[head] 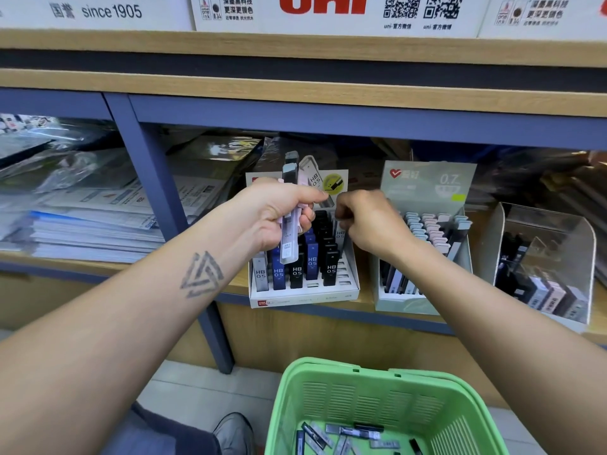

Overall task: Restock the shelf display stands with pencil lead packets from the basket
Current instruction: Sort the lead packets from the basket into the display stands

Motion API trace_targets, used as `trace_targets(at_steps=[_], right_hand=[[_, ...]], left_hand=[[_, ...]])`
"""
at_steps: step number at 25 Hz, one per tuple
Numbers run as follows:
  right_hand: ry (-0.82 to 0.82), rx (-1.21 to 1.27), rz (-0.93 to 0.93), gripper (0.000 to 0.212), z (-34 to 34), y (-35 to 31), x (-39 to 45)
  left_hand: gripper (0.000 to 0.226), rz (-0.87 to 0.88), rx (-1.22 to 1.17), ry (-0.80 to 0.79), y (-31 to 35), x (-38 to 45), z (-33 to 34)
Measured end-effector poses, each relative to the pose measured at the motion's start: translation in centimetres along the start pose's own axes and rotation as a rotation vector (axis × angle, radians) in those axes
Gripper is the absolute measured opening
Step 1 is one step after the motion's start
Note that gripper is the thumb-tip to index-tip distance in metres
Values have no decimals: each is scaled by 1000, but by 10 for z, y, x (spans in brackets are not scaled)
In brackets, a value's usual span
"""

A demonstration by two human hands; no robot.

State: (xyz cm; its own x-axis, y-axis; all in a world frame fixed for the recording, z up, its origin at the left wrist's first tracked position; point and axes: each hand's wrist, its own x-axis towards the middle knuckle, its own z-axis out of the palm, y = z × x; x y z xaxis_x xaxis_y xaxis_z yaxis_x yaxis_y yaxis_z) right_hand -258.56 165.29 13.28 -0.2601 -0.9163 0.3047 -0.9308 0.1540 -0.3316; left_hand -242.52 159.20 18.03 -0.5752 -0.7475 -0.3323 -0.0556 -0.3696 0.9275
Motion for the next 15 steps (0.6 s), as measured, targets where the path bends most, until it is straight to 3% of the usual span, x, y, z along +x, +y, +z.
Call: trace_targets(at_steps=[4, 12, 13, 15], right_hand=[[-7, -119, 49, 16, 4, 3, 5], [-74, -277, 6, 30, -1, -7, 1], [-43, -196, 11, 33, -7, -10, -1], [-2, 301, 109, 24, -23, -20, -10]], left_hand=[[20, -14, 11, -9, 0, -1, 1], [14, -18, -2, -41, -6, 1, 2], [13, -14, -5, -36, -8, 2, 2], [11, 27, -19, 16, -11, 5, 4]])
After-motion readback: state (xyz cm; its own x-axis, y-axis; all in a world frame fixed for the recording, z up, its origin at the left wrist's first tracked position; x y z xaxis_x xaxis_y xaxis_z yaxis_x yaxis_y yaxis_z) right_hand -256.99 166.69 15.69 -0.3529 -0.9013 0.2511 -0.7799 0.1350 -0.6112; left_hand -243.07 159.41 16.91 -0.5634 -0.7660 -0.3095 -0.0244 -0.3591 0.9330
